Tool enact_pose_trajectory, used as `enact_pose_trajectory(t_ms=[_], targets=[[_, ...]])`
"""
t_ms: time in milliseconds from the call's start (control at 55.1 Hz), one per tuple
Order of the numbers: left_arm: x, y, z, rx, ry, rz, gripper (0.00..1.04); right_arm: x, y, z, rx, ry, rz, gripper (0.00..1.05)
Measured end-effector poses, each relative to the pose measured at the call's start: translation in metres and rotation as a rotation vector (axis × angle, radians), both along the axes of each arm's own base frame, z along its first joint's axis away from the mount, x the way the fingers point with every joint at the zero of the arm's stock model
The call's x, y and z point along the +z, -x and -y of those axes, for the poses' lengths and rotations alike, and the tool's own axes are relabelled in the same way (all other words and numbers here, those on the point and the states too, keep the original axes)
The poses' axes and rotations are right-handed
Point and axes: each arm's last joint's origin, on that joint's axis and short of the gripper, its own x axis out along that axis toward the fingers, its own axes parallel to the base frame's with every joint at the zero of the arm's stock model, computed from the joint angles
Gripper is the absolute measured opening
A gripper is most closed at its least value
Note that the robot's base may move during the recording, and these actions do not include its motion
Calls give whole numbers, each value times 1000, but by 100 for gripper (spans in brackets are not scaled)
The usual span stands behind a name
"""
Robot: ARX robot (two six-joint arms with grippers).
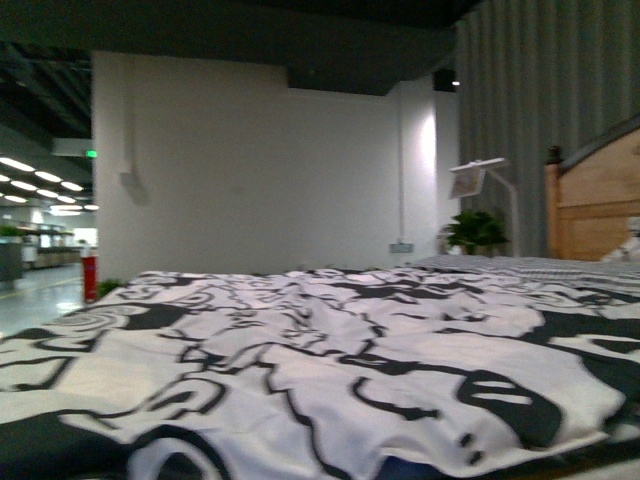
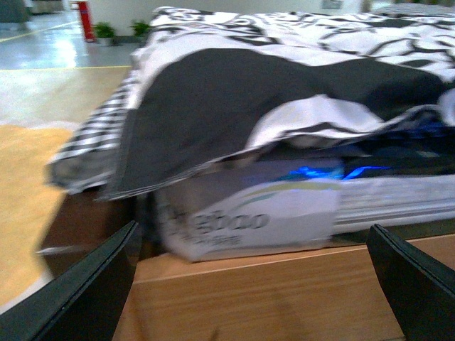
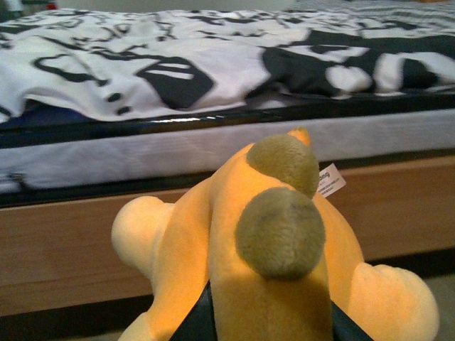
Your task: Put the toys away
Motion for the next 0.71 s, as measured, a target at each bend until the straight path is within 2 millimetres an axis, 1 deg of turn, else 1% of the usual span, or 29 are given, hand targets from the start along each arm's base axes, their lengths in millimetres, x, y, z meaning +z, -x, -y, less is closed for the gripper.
enact_pose_trajectory(t_ms=[708], targets=[[0,0,0,-2,0,0,98,0,0,0,-8,0,2,7]])
